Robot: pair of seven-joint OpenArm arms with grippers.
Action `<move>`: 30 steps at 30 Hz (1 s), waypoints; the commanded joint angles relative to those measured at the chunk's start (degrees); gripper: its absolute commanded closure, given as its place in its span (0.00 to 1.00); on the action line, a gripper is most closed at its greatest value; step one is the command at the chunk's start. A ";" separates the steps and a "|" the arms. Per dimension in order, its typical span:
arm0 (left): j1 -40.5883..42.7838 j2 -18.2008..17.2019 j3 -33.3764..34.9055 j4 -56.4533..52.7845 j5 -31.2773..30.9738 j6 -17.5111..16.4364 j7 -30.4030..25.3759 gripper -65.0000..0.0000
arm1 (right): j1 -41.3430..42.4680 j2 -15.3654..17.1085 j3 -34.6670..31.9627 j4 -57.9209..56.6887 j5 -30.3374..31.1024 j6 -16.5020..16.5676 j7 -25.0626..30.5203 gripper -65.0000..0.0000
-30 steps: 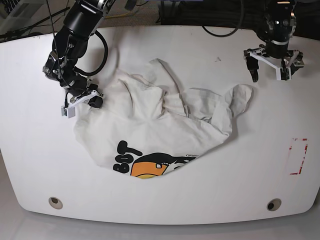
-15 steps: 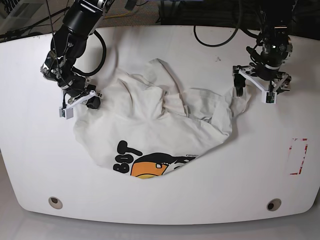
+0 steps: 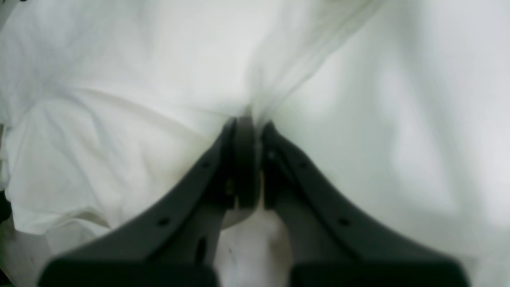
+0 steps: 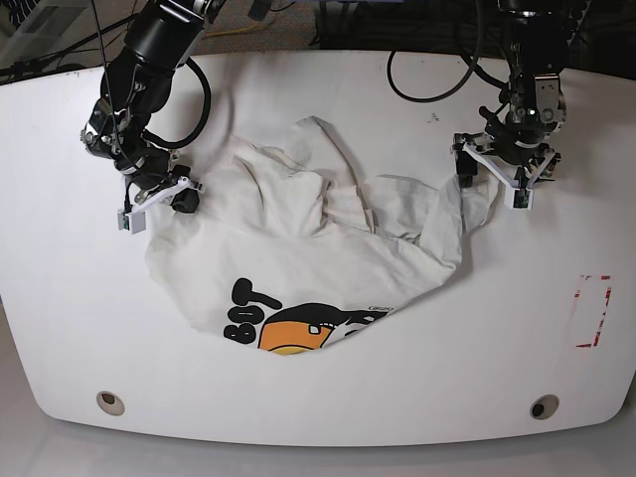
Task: Fold the T-shirt properly
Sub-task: 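Lift the shirt with both grippers and pull it toward the robot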
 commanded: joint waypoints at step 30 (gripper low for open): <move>-3.60 -2.46 -0.41 0.26 0.13 0.39 -1.84 0.98 | -0.37 6.02 -0.39 10.02 1.19 0.50 0.92 1.00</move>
